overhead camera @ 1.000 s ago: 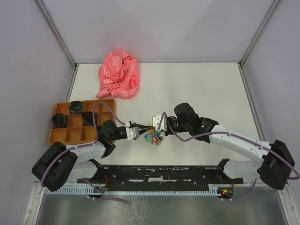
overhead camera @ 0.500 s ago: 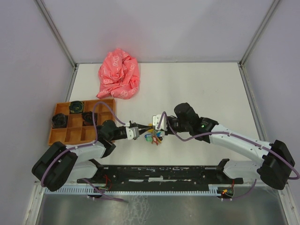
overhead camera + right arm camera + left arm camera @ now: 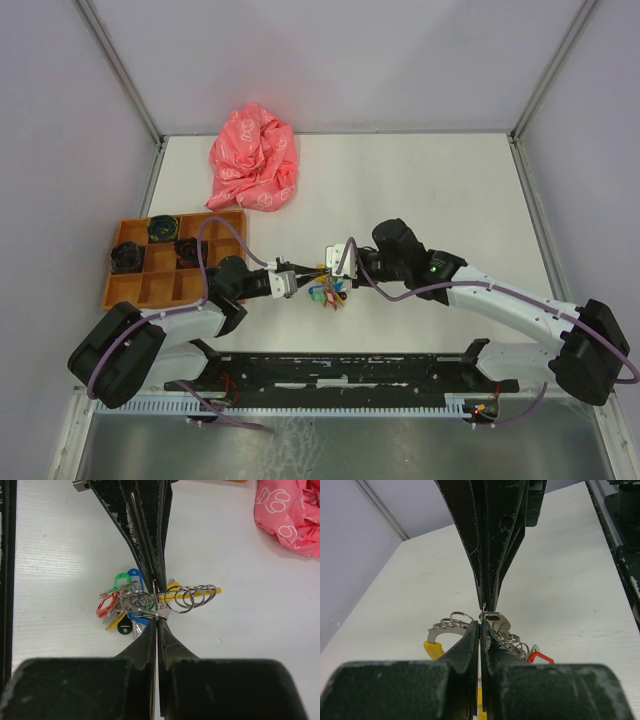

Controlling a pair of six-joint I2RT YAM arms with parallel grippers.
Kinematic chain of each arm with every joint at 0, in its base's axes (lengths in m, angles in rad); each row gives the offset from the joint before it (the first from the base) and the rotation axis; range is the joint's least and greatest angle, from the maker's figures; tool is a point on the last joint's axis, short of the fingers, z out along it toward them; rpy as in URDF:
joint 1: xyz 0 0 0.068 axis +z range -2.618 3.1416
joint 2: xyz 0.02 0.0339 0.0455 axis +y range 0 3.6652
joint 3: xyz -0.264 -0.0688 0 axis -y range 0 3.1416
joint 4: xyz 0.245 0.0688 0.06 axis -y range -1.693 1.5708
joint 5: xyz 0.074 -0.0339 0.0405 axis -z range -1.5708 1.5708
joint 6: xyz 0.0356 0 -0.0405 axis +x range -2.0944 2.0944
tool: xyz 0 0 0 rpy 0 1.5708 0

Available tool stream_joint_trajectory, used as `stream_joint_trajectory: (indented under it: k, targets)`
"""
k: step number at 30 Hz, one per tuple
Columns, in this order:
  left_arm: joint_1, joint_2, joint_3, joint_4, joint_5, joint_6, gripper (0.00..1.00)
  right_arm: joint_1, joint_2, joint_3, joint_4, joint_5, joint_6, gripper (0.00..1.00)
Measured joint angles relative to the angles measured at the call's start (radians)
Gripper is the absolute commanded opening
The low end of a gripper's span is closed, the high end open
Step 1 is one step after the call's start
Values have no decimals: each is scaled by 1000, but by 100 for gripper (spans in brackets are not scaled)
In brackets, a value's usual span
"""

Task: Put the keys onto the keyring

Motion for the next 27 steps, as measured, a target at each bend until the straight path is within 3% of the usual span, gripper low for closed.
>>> stream_joint_trajectory:
  k: [27]
  targets:
    - [7, 4, 0, 4, 8, 0, 3, 18, 15, 1, 37, -7, 45, 1]
